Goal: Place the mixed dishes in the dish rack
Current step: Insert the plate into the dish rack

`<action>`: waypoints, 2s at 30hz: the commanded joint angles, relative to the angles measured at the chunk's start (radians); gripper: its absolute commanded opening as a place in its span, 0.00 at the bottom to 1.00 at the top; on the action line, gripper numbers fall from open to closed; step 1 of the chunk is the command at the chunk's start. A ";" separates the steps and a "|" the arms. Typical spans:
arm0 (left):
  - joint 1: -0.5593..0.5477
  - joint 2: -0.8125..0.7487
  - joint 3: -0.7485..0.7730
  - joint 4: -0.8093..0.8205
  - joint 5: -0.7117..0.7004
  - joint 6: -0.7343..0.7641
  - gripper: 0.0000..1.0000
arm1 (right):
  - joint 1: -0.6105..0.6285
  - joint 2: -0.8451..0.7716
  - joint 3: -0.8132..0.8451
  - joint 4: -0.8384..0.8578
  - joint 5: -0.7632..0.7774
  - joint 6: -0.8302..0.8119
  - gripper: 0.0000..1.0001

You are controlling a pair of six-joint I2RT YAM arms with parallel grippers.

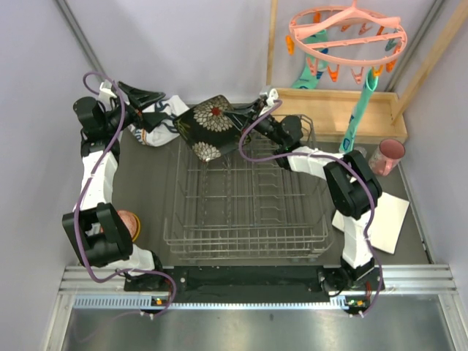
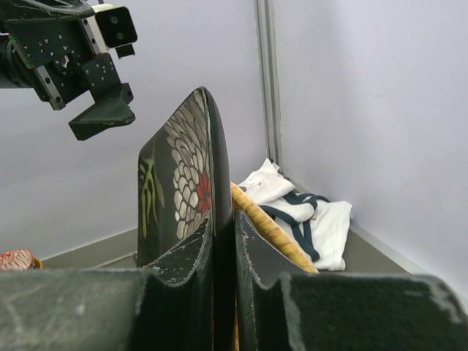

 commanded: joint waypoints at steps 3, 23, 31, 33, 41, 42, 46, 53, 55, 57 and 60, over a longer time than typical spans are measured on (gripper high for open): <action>0.008 -0.007 0.035 0.063 0.014 -0.005 0.96 | 0.018 -0.079 0.136 0.426 0.006 -0.011 0.00; 0.007 0.023 0.032 0.103 0.026 -0.023 0.96 | 0.020 0.010 0.156 0.426 -0.113 -0.127 0.00; 0.008 0.030 0.032 0.108 0.029 -0.023 0.96 | 0.026 0.048 0.148 0.427 -0.124 -0.152 0.00; 0.007 0.032 0.031 0.106 0.032 -0.021 0.97 | 0.032 0.045 0.130 0.427 -0.130 -0.153 0.00; 0.008 0.027 0.023 0.108 0.031 -0.021 0.96 | 0.047 0.004 0.029 0.427 -0.166 -0.141 0.00; 0.007 0.026 0.021 0.108 0.031 -0.020 0.97 | 0.049 -0.001 0.018 0.427 -0.164 -0.139 0.00; 0.007 0.023 0.017 0.119 0.031 -0.029 0.96 | 0.052 -0.036 -0.069 0.427 -0.153 -0.147 0.00; 0.007 0.021 0.018 0.123 0.034 -0.034 0.96 | 0.053 -0.082 -0.177 0.426 -0.156 -0.159 0.00; 0.007 0.019 0.020 0.123 0.034 -0.035 0.96 | 0.053 -0.091 -0.201 0.427 -0.162 -0.156 0.00; 0.008 0.019 0.020 0.122 0.036 -0.037 0.97 | 0.052 -0.099 -0.217 0.427 -0.167 -0.149 0.00; 0.007 0.016 0.020 0.122 0.033 -0.038 0.97 | 0.055 -0.111 -0.254 0.427 -0.173 -0.141 0.00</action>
